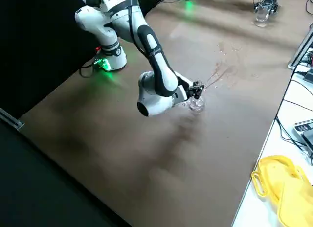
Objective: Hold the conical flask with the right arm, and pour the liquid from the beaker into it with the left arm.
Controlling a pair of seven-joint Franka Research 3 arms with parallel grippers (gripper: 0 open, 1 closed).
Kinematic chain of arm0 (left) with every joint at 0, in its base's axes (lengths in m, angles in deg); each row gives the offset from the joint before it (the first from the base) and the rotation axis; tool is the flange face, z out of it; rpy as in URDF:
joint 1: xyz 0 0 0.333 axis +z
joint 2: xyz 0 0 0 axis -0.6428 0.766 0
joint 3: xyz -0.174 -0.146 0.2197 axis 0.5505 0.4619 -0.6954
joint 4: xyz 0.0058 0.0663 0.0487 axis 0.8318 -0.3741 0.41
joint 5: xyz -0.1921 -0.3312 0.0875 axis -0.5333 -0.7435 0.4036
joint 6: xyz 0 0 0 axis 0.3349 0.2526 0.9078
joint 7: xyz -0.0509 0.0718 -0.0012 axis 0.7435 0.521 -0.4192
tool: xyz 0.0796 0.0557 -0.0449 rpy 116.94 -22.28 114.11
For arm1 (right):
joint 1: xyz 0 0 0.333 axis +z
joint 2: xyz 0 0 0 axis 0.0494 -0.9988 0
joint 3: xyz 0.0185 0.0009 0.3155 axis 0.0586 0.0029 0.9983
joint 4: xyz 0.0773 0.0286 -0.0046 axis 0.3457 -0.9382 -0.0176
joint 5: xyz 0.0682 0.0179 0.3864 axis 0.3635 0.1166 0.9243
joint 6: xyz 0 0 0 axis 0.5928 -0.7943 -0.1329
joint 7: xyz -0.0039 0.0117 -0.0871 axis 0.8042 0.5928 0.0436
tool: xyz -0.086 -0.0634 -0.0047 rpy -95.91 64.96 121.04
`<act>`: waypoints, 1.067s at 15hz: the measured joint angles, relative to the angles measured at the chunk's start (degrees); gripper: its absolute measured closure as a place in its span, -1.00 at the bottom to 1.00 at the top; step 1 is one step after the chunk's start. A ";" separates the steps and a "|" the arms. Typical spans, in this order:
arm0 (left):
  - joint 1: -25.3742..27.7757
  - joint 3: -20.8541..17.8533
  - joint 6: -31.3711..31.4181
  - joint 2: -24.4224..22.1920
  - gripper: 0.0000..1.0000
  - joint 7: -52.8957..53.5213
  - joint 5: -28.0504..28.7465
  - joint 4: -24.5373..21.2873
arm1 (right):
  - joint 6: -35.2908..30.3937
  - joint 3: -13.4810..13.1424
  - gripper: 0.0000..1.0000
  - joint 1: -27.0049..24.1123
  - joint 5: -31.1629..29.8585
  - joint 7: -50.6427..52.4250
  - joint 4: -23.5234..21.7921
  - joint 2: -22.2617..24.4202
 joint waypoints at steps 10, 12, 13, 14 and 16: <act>0.65 -3.13 -1.98 2.72 -1.00 2.14 -0.85 0.89 | -6.11 0.49 0.22 -6.50 -2.16 -0.85 1.55 -2.86; 0.70 -5.09 -2.12 1.56 -1.00 2.05 -0.84 1.13 | -5.87 0.71 0.22 -6.49 -2.16 -1.45 1.66 -2.90; 0.73 -5.78 -2.23 0.91 -1.00 2.00 -0.83 1.17 | -5.80 0.75 0.22 -6.46 -2.20 -1.64 1.77 -2.92; 0.74 -6.20 -2.30 0.34 -1.00 1.89 -0.82 1.18 | -5.67 0.79 0.17 -6.42 -2.23 -1.75 1.99 -2.97; 0.72 -6.41 -2.32 -0.40 -1.00 1.73 -0.76 1.18 | -5.34 0.86 -0.14 -6.35 -2.23 -2.34 2.70 -3.04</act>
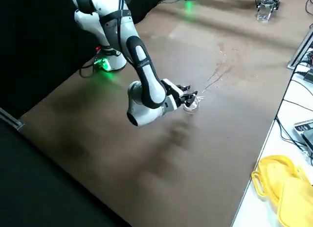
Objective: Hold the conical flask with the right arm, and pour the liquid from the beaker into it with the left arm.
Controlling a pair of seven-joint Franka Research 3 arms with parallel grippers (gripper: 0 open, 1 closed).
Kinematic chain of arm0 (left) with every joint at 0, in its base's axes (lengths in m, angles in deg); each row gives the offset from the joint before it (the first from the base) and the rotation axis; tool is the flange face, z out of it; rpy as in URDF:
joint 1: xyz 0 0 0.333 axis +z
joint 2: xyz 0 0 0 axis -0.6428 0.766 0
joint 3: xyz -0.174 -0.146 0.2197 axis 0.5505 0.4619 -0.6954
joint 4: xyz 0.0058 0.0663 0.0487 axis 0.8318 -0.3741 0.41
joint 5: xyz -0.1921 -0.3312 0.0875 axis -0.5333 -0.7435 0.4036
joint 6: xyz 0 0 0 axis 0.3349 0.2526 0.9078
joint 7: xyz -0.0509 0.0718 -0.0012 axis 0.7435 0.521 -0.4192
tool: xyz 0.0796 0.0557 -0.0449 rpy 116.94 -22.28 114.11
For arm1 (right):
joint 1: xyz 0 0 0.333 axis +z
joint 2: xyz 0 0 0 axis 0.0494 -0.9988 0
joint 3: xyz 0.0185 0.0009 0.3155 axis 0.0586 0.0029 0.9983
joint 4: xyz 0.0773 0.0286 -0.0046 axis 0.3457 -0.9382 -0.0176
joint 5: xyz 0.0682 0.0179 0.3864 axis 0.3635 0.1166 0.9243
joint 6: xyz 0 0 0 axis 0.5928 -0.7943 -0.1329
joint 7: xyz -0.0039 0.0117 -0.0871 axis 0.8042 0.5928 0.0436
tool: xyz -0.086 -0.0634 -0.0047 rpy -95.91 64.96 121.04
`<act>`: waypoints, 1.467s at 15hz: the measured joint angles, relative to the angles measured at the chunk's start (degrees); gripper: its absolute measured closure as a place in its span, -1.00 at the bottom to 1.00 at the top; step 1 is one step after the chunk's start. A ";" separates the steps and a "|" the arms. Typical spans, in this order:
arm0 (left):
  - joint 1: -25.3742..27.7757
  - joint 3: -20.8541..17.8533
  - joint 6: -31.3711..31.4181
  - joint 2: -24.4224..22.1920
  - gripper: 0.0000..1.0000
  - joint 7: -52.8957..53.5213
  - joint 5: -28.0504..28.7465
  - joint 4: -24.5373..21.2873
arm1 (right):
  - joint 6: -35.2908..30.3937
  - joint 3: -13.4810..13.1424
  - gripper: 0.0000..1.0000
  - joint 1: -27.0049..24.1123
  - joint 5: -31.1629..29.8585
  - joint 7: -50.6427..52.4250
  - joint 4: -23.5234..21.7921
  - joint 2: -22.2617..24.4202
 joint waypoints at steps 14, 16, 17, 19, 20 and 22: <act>-0.59 -1.67 0.23 -0.79 -1.00 -0.04 0.74 -0.56 | -2.12 -0.79 -0.74 -1.16 -12.39 -32.36 14.42 3.39; -0.67 -1.82 0.67 -0.77 -1.00 -0.06 0.74 -0.66 | -2.16 -0.62 -0.73 0.41 -16.55 -42.36 16.93 6.27; -0.74 -2.08 0.82 -0.75 -1.00 -0.07 0.74 -0.75 | -2.16 -0.56 -0.73 1.75 -18.97 -48.06 18.02 7.85; -0.78 -2.61 1.15 -0.74 -1.00 -0.07 0.74 -0.84 | -2.06 -0.47 -0.72 5.46 -24.81 -59.78 20.36 10.73; -0.79 -2.82 1.50 -0.74 -1.00 -0.07 0.74 -0.86 | -1.97 -0.41 -0.72 7.59 -27.52 -65.15 21.47 11.85; -0.88 -3.66 2.18 -0.73 -1.00 -0.07 0.78 -0.92 | -1.57 -0.37 -0.71 11.99 -31.79 -75.03 23.23 13.51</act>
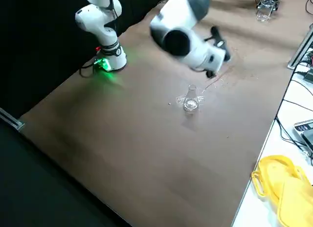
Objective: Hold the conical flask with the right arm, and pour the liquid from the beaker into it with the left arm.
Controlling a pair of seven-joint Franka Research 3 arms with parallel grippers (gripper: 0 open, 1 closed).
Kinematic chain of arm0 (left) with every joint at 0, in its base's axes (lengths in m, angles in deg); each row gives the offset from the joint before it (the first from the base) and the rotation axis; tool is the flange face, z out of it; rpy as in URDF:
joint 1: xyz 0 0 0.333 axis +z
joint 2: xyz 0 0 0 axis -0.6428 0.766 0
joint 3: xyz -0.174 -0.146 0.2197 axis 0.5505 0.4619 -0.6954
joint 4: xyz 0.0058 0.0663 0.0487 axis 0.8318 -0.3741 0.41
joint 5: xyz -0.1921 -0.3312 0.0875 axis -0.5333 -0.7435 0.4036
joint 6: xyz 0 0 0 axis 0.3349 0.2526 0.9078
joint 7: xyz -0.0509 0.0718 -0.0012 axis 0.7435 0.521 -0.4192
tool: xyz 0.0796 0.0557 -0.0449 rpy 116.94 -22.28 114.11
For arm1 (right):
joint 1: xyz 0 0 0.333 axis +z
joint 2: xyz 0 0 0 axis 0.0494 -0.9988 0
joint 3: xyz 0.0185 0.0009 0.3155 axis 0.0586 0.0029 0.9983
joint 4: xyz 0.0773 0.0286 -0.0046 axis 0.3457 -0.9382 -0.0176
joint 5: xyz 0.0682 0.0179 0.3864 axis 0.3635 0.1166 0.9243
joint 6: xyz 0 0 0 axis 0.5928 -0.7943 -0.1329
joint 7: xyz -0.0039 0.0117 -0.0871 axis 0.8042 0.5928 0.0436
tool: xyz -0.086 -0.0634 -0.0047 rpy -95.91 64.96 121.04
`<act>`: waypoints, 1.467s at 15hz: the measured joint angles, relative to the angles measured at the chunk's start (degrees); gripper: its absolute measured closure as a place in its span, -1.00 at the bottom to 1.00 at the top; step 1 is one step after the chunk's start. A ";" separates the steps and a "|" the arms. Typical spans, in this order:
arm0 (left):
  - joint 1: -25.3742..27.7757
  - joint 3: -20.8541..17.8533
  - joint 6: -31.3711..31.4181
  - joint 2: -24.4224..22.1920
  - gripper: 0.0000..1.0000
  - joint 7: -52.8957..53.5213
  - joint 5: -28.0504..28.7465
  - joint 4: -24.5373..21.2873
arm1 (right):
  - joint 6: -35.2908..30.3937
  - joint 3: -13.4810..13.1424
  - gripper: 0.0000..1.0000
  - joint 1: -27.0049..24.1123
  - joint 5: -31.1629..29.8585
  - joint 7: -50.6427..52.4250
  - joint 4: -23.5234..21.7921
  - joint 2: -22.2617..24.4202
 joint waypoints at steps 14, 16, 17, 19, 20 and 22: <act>-3.17 -6.24 0.39 -19.64 -1.00 -43.06 18.24 2.29 | 3.94 0.02 -0.76 14.63 -23.36 -48.13 2.04 9.60; -6.00 -6.33 1.07 -22.81 -1.00 -53.27 23.89 2.31 | 3.84 0.03 -0.77 14.88 -23.73 -51.11 2.04 10.33; -7.62 -6.36 2.28 -24.17 -1.00 -58.48 27.18 2.31 | 3.83 0.03 -0.79 14.94 -23.91 -51.80 2.02 10.59; -11.12 -6.37 4.29 -26.74 -1.00 -70.77 34.64 2.32 | 3.73 -0.14 -0.89 14.93 -24.10 -52.89 2.01 11.28; -12.80 -6.39 4.66 -27.88 -1.00 -77.56 38.19 2.33 | 3.15 -0.37 -0.99 14.86 -24.19 -53.82 2.02 11.93; -15.53 -6.34 4.94 -30.10 -1.00 -91.21 44.84 2.32 | 0.57 -0.85 -1.00 14.40 -25.50 -54.88 2.01 13.64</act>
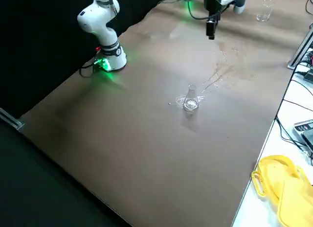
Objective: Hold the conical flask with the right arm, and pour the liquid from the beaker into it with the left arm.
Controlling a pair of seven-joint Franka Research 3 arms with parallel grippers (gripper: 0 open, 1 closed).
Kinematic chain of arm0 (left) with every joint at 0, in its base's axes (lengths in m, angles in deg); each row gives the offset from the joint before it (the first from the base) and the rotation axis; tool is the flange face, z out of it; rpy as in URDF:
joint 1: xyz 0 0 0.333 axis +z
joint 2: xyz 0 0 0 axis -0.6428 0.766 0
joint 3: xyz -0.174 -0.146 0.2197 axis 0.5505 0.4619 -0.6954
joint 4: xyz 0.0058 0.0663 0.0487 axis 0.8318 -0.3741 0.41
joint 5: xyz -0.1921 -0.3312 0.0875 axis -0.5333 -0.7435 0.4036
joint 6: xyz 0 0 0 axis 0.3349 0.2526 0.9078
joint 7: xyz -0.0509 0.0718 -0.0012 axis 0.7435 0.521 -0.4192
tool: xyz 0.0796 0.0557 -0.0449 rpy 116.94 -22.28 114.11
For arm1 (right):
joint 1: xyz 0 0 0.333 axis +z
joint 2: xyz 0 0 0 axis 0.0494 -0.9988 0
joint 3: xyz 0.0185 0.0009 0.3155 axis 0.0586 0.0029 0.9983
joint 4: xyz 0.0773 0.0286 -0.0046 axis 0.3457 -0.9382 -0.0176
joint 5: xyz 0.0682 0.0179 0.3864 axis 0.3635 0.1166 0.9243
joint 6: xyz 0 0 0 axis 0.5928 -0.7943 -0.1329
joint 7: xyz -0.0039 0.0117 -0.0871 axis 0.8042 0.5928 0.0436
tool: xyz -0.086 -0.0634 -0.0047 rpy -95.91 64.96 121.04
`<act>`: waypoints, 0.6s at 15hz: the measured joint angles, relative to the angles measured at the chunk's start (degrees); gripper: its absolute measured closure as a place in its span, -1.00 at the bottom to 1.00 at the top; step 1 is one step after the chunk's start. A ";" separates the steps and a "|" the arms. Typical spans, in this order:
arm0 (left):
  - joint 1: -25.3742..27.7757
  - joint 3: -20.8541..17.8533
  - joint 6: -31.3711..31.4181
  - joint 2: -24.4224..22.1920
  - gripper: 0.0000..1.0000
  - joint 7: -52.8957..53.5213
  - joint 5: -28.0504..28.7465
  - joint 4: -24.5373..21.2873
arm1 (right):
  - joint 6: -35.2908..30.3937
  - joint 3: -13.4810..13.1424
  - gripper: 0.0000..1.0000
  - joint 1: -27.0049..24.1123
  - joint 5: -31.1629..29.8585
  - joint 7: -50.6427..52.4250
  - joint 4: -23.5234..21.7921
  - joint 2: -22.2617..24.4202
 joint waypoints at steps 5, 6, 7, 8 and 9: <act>-4.51 0.12 -0.82 -5.60 -1.00 -28.34 11.32 -0.17 | -5.86 0.07 -1.00 0.55 -9.61 -2.22 -0.14 2.59; -5.34 0.13 -2.00 -6.68 -1.00 -33.12 12.47 -0.19 | -6.27 0.24 -1.00 0.81 -10.09 -3.26 -0.16 2.62; -5.98 0.13 -3.54 -7.82 -1.00 -37.59 13.07 -0.24 | -6.82 0.30 -1.00 1.14 -10.33 -4.46 -0.17 2.63; -6.48 0.15 -5.02 -9.03 -1.00 -41.86 13.29 -0.26 | -7.42 0.34 -1.00 1.42 -10.50 -5.89 -0.18 2.66; -6.78 0.22 -6.51 -10.34 -1.00 -45.61 13.32 -0.28 | -7.91 0.35 -1.00 1.62 -10.73 -7.59 -0.18 2.79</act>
